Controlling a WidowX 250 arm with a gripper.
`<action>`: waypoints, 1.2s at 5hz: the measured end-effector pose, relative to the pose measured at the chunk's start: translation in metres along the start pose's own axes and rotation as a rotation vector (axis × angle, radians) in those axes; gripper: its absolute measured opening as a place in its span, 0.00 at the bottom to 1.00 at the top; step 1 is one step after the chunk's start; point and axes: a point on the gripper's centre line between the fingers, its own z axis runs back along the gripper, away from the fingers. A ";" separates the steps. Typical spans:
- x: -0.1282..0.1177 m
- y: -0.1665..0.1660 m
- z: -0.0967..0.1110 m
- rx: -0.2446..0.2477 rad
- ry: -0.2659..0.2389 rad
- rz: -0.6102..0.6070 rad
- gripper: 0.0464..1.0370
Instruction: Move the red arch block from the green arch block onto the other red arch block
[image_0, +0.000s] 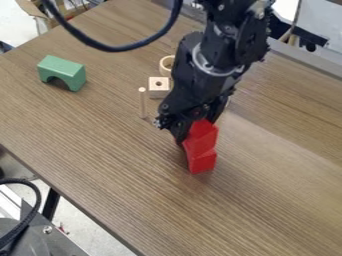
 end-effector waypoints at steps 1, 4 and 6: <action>0.001 0.000 -0.001 0.002 0.004 -0.010 0.54; 0.003 -0.009 -0.007 0.005 0.011 -0.071 0.59; 0.007 -0.010 -0.007 0.017 0.002 -0.091 0.97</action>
